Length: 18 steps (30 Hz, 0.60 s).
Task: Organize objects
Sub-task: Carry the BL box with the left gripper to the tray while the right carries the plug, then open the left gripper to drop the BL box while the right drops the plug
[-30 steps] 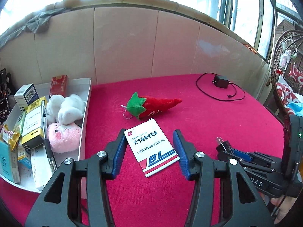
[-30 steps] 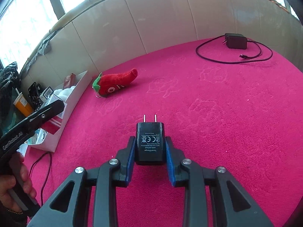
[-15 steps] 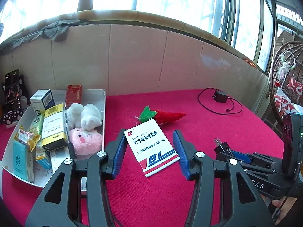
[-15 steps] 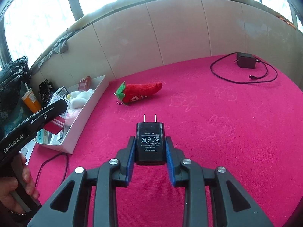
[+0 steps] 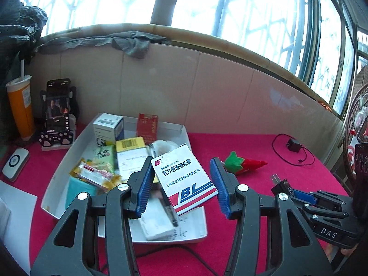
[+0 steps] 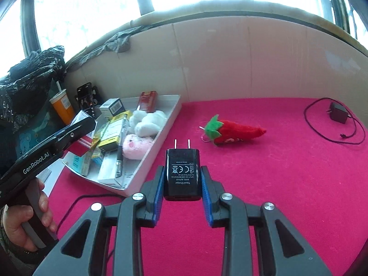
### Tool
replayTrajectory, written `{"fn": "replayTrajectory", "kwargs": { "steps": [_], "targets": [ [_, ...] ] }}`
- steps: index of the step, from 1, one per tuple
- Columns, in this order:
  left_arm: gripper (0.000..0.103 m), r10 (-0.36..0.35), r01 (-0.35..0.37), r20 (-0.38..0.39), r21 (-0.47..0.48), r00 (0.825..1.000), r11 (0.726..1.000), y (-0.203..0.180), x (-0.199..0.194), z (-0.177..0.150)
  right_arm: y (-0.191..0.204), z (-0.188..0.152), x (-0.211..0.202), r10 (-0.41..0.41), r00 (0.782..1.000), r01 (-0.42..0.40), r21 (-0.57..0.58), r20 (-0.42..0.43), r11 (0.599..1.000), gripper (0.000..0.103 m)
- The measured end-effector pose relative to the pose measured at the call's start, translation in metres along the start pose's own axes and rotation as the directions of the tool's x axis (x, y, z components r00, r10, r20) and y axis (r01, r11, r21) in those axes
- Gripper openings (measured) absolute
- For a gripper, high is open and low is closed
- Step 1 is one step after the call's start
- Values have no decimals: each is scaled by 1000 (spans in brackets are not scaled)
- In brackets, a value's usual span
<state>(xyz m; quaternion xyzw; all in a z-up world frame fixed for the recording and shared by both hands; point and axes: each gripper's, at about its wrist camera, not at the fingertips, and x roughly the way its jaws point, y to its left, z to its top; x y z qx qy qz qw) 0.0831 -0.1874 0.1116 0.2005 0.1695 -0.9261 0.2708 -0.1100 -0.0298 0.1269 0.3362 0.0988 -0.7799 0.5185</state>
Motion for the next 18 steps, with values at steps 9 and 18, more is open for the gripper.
{"fn": "replayTrajectory", "kwargs": {
  "steps": [9,18],
  "targets": [
    [49,35,-37,-69,-39,997,999,89,17,39,79,37,52,145,985,-151,-57,-88,987,29],
    [49,50,-59,-149,-58,988,997,117,54,28,127,42,109,147,978,-161,-90,-149,983,29]
  ]
}}
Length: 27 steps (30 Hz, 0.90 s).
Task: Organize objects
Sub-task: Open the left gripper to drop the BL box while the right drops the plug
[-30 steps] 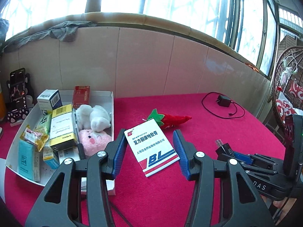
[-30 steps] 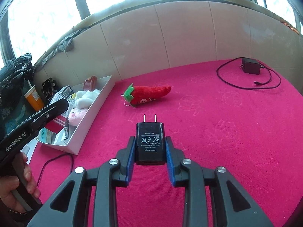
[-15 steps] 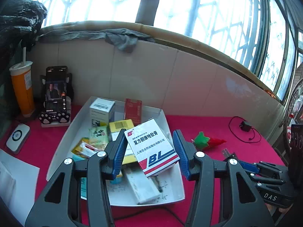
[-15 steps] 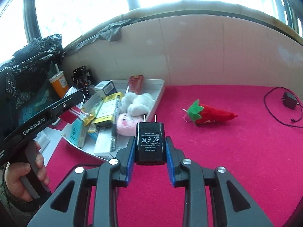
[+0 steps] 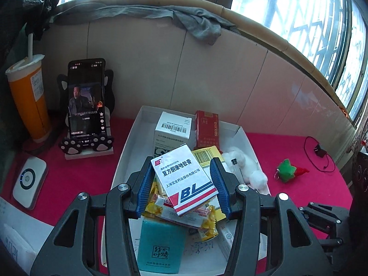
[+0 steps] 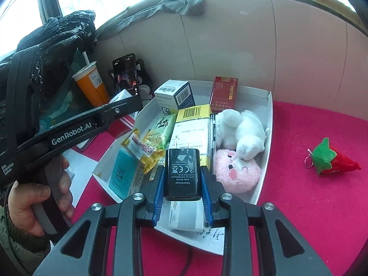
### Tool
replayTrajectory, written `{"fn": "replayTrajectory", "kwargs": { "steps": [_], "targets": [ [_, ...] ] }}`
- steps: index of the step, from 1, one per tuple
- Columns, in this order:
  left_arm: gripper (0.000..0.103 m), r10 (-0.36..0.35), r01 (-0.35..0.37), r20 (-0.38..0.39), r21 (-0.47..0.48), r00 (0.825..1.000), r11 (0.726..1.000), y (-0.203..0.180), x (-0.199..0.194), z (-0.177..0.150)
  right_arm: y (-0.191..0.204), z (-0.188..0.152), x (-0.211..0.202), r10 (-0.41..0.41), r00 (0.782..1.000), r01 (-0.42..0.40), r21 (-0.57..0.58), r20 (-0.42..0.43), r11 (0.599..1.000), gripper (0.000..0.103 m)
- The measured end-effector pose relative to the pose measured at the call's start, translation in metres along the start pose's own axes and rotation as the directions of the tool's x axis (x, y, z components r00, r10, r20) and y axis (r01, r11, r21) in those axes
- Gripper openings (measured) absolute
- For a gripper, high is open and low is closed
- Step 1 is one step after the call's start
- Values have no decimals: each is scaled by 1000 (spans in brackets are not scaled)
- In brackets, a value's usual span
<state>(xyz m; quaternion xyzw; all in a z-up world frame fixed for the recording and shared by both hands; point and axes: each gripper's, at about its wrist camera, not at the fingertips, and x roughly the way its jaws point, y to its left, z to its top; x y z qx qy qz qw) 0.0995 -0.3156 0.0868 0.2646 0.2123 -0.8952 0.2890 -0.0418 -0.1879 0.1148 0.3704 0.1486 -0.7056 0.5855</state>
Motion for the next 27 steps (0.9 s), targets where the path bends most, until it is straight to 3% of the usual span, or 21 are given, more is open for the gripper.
{"fn": "replayTrajectory", "kwargs": {
  "steps": [4,7,10,11,15,21,25,27],
  "targets": [
    [53,15,-15,3,-15,1000,1000,1,4,-2,6,8,14,-14,1000,14,-13,5,1000,29],
    [91,39,-38,21,-21,999,999,1,0,-3,7,7,10,-50,998,52,-35,42,998,30],
    [103,65,-65,60,-13,996,998,-3,-8,-3,2,4,1,-71,995,73,-32,73,997,34],
    [103,73,-72,70,-16,995,997,-4,-11,-3,0,4,-2,-75,993,77,-29,86,997,37],
    [103,77,-75,93,-26,993,997,-12,-18,-1,-10,2,-15,-81,989,81,-2,122,997,64],
    [103,47,-44,114,-30,992,999,-22,-36,-3,-44,5,-50,-92,977,86,42,190,995,66],
    [103,-33,35,125,-14,992,999,-30,-56,-20,-104,3,-81,-219,948,208,73,229,975,80],
    [103,-90,89,123,10,988,996,-40,-64,-34,-138,-2,-88,-282,937,271,80,204,959,80]
  ]
}}
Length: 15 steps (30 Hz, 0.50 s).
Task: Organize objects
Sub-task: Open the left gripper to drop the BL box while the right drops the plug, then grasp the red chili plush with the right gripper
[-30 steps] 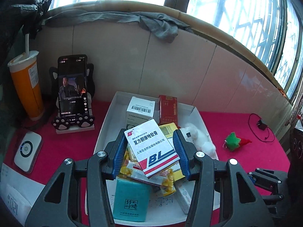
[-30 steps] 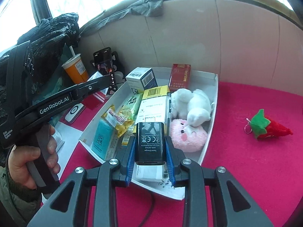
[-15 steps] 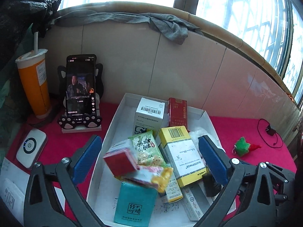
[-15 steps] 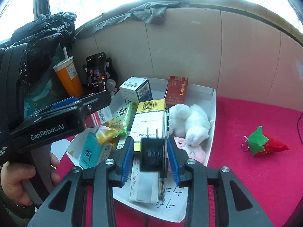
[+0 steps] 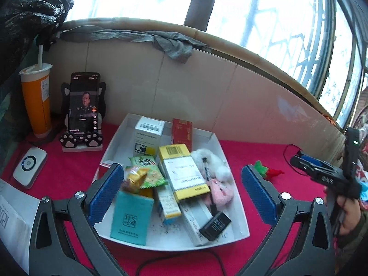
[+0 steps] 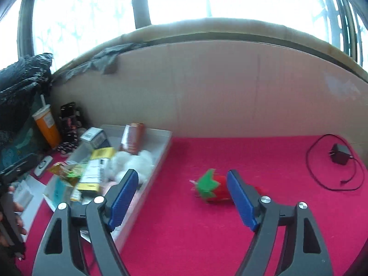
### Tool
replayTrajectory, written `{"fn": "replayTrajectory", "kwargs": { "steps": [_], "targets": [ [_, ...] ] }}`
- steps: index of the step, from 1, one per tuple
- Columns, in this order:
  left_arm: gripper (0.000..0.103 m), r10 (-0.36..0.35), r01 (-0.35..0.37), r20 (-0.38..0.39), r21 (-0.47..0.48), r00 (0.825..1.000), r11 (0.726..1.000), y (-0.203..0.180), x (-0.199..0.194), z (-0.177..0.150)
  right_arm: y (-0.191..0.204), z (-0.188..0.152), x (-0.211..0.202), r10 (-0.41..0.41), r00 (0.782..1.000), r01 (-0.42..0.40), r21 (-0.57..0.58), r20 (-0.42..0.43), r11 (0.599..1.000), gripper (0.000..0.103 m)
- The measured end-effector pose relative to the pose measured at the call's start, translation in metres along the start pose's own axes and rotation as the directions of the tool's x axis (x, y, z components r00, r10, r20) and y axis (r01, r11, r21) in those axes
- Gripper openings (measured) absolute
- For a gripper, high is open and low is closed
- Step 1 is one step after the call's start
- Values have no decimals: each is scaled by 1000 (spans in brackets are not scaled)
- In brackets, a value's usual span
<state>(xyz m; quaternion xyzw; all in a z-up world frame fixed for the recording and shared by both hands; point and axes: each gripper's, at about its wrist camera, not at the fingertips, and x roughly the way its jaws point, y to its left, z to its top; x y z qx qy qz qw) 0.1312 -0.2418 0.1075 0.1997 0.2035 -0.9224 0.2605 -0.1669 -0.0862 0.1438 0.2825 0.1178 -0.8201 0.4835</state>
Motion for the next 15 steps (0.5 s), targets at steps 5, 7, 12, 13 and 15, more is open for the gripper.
{"fn": "replayTrajectory", "kwargs": {
  "steps": [5,7,12,13,15],
  "targets": [
    [103,-135,136,-14,25,991,990,-32,-18,-43,-53,-16,20,-58,994,50,-81,-96,995,80],
    [103,-178,178,-27,16,984,984,-39,-22,-55,-56,-21,32,-62,991,47,-127,-117,991,80],
    [103,-157,160,-63,42,986,986,-37,-27,-64,-30,-27,64,-38,987,-10,-294,-157,956,80],
    [103,-147,150,-62,38,987,988,-34,-29,-64,-24,-28,71,-47,986,-9,-338,-160,941,80],
    [103,-134,135,-67,11,989,991,-27,-29,-66,-16,-29,86,-88,983,18,-400,-159,917,80]
  ]
}}
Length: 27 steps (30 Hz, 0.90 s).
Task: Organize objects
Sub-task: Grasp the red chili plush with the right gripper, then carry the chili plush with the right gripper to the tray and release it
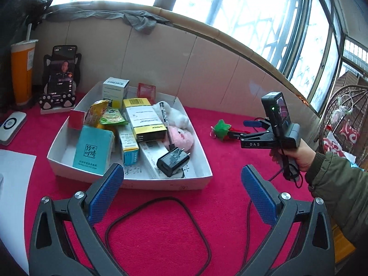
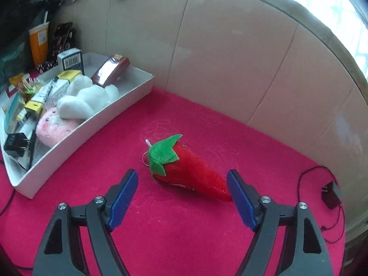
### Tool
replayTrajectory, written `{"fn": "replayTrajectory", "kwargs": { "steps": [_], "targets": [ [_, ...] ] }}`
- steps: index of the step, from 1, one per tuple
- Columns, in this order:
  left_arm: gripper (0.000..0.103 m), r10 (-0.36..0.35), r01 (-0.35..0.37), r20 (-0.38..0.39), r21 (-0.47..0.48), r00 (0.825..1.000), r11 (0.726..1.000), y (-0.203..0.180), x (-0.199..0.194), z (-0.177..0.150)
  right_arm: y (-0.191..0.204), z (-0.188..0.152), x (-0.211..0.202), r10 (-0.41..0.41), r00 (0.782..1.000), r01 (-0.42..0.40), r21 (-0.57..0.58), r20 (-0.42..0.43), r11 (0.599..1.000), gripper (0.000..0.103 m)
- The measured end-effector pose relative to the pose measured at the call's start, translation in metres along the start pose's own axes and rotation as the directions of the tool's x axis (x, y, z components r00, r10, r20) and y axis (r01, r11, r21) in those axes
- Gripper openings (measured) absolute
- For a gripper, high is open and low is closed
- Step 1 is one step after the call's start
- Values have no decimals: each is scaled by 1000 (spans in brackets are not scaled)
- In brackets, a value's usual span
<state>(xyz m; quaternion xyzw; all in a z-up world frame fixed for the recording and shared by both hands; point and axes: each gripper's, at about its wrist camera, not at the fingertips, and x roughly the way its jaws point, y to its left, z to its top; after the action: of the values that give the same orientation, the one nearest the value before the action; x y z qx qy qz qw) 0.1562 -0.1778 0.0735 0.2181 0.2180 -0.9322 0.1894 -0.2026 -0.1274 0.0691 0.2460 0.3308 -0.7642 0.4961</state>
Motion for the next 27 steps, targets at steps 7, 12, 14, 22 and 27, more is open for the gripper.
{"fn": "replayTrajectory", "kwargs": {
  "steps": [7,12,14,22,27],
  "targets": [
    [103,20,-21,-29,-32,999,999,12,5,-11,-10,8,43,67,995,-62,59,-77,996,80],
    [103,34,-34,-48,-5,998,999,5,9,-15,-7,0,49,69,991,-59,85,-116,995,72],
    [103,40,-40,-57,-2,998,999,3,9,-15,-7,-4,41,64,991,-53,96,-120,994,60],
    [103,162,-161,-71,28,984,987,2,6,-16,-6,-24,-30,163,986,-152,261,-21,953,51],
    [103,244,-243,-49,33,968,970,8,-3,-14,14,-13,-83,258,961,-277,307,103,910,51]
  ]
}}
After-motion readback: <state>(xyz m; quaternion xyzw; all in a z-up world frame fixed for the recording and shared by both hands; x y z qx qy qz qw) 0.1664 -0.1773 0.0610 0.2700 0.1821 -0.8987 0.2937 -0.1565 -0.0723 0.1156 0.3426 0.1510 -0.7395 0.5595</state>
